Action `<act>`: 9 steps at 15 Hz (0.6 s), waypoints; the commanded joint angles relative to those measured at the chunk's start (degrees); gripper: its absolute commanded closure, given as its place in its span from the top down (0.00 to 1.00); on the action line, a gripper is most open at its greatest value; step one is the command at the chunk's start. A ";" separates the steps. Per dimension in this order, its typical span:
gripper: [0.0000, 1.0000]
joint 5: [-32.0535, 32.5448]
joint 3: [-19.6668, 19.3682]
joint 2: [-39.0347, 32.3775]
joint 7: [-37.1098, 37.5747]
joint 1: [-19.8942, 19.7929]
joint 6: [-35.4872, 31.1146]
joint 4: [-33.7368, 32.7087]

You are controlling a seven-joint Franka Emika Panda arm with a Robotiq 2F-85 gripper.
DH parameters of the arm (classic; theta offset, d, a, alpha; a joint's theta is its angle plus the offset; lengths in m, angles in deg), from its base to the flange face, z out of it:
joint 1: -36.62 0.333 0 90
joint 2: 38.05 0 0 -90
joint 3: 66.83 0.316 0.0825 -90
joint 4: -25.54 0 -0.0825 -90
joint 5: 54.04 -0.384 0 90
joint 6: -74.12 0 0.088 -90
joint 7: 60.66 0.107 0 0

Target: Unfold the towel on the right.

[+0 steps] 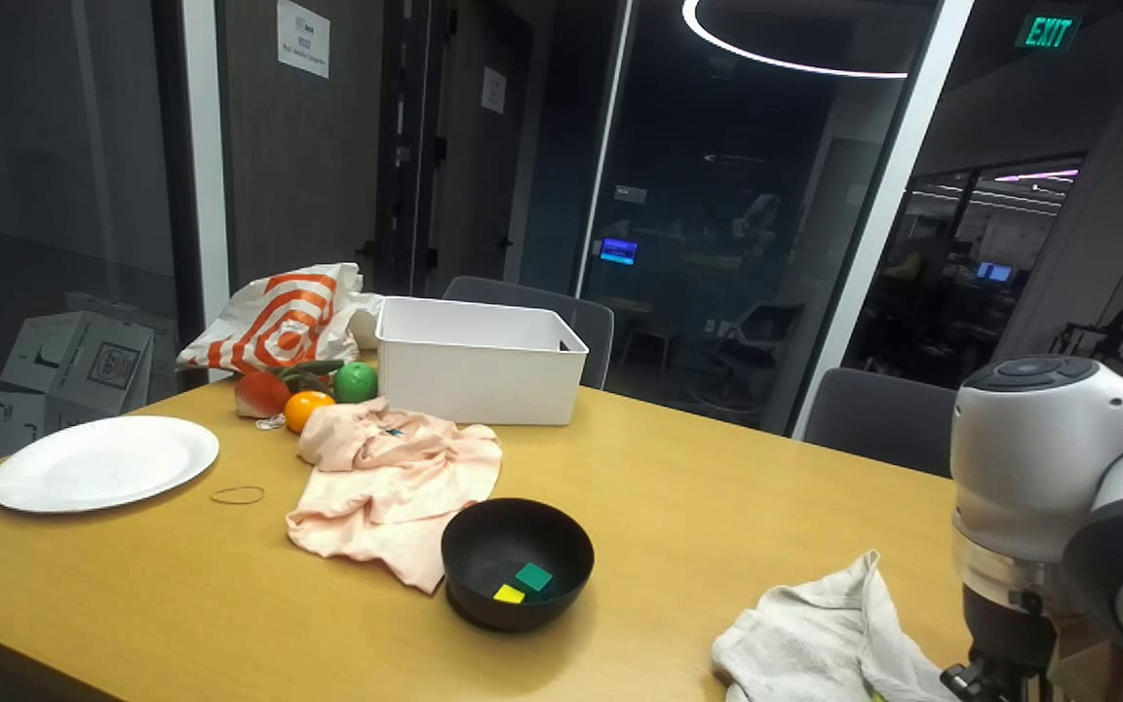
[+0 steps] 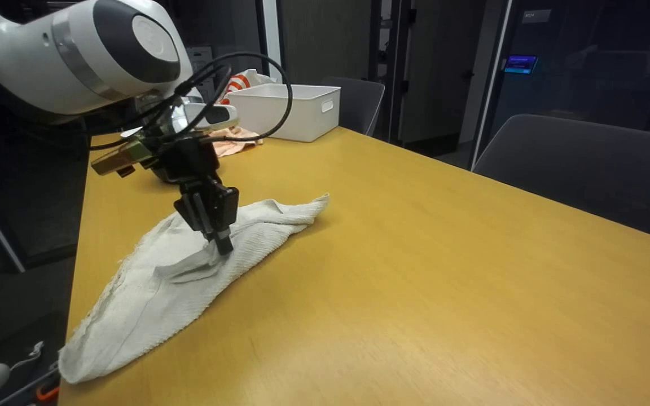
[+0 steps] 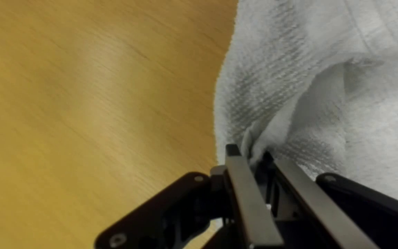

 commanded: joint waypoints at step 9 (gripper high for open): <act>0.18 21.66 -1.28 -2.13 27.90 -5.70 16.44 -3.16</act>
